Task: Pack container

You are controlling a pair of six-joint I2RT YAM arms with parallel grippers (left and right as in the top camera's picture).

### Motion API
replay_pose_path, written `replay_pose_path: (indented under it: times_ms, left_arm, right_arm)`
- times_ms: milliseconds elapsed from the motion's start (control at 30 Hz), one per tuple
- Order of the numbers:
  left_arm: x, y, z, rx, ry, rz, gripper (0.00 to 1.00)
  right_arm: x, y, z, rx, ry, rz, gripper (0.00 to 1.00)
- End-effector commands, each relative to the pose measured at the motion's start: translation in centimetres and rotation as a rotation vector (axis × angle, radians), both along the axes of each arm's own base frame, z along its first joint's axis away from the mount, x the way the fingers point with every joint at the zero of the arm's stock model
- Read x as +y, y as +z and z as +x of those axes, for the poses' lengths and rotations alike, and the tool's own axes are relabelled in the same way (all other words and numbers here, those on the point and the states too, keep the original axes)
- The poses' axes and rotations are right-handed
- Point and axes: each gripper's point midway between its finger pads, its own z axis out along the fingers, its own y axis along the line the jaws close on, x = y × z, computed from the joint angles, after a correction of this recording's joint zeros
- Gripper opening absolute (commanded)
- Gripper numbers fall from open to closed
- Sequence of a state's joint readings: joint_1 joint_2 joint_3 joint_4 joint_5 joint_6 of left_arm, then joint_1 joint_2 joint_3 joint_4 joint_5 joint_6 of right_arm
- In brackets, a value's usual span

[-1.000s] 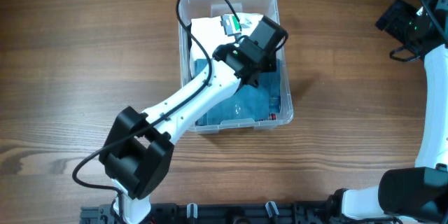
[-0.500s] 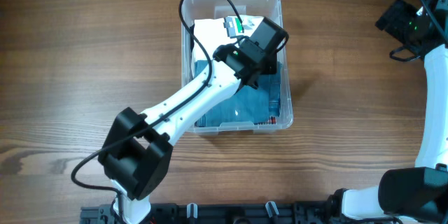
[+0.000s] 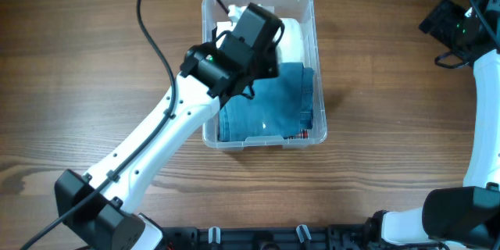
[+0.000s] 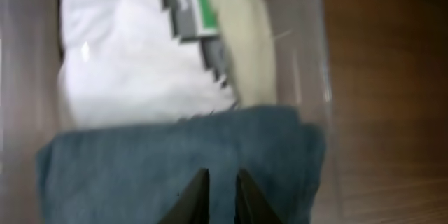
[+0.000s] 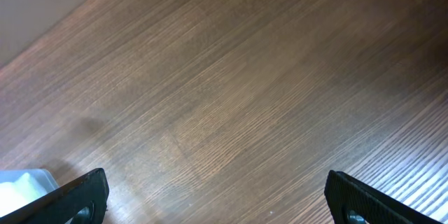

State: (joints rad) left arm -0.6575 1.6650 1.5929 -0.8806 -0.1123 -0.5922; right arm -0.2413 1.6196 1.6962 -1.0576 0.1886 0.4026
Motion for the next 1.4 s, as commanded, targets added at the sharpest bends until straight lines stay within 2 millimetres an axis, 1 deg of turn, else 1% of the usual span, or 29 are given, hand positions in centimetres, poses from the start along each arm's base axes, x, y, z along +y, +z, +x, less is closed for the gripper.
replay_pose_path:
  times_ms: [0,200,267,400,467,567,633,733,800,900,967,1033,1100,1167,1233,1367]
  left_arm:
    - [1.1,-2.7,-0.2,0.094,0.062,0.028,0.05]
    - [1.6,-6.5,0.6,0.177,0.106,0.075,0.04]
    - [2.0,-8.7,1.0,0.219,0.119,0.106,0.04]
    - [2.4,-11.6,1.4,0.274,0.132,0.147,0.04]
    - [2.6,-12.6,1.5,0.292,0.139,0.16,0.04]
    - [2.7,-13.2,1.6,0.302,0.137,0.17,0.04]
    - [2.7,-13.1,1.6,0.3,0.137,0.168,0.04]
    - [2.5,-11.7,1.9,0.27,0.136,0.144,0.04]
    - [2.2,-10.1,2.1,0.242,0.131,0.114,0.04]
    - [1.0,-6.2,2.1,0.171,0.105,0.036,0.04]
    - [0.2,-4.5,1.9,0.131,0.085,0.0,0.04]
    - [-0.8,-3.3,1.6,0.1,0.059,-0.031,0.04]
    - [-1.8,-2.8,1.3,0.082,0.038,-0.045,0.04]
    - [-2.7,-2.8,1.0,0.076,0.022,-0.053,0.04]
    - [-3.6,-3.2,0.8,0.083,0.024,-0.066,0.04]
    - [-5.4,-4.6,0.7,0.089,0.002,-0.064,0.04]
  right_arm:
    - [-0.6,-0.5,0.0,0.018,-0.01,-0.018,1.0]
    - [-0.6,-0.5,0.0,0.018,-0.01,-0.018,1.0]
    - [-0.6,-0.5,0.0,0.018,-0.01,-0.018,1.0]
    - [-0.6,-0.5,0.0,0.018,-0.01,-0.018,1.0]
    - [-0.6,-0.5,0.0,0.018,-0.01,-0.018,1.0]
    - [-0.6,-0.5,0.0,0.018,-0.01,-0.018,1.0]
    - [-0.6,-0.5,0.0,0.018,-0.01,-0.017,1.0]
    - [-0.6,-0.5,0.0,0.018,-0.01,-0.018,1.0]
    - [-0.6,-0.5,0.0,0.018,-0.01,-0.018,1.0]
    - [-0.6,-0.5,0.0,0.018,-0.01,-0.018,1.0]
    - [-0.6,-0.5,0.0,0.018,-0.01,-0.018,1.0]
    - [-0.6,-0.5,0.0,0.018,-0.01,-0.017,1.0]
    - [-0.6,-0.5,0.0,0.018,-0.01,-0.017,1.0]
    - [-0.6,-0.5,0.0,0.018,-0.01,-0.018,1.0]
    - [-0.6,-0.5,0.0,0.018,-0.01,-0.017,1.0]
    - [-0.6,-0.5,0.0,0.018,-0.011,-0.018,1.0]
